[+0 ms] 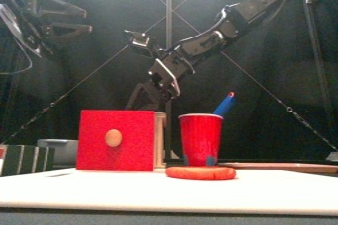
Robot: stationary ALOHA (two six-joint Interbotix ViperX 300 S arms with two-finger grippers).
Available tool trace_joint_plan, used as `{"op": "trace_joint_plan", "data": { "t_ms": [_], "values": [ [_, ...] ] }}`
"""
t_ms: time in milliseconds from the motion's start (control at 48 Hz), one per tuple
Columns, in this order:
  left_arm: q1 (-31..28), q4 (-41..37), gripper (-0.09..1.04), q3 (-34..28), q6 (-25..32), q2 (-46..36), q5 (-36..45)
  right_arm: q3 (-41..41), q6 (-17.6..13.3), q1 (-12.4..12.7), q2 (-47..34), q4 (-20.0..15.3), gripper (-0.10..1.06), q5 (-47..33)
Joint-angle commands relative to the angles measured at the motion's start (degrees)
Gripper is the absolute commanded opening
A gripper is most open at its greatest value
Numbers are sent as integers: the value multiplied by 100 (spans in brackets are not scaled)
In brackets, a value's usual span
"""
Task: Get the cutter from the drawer then cut the dough then place the extra dough in the bowl
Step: Place the cutter on the board
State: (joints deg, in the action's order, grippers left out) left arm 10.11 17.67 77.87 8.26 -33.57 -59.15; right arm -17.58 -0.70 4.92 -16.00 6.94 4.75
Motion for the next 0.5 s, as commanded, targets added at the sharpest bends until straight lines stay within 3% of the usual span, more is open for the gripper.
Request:
{"op": "trace_joint_plan", "data": {
  "t_ms": [21, 208, 500],
  "values": [
    [-18, 9, 79, -53, 0, 0, -35, 123, 18, -105, 352, 9, 44, -18],
    [-18, 26, 79, -18, 0, 0, -35, 141, 53, -167, 598, 70, 44, -18],
    [-26, 88, 79, -18, 26, 9, -35, 141, 9, -123, 844, 492, 44, -18]
  ]
}}
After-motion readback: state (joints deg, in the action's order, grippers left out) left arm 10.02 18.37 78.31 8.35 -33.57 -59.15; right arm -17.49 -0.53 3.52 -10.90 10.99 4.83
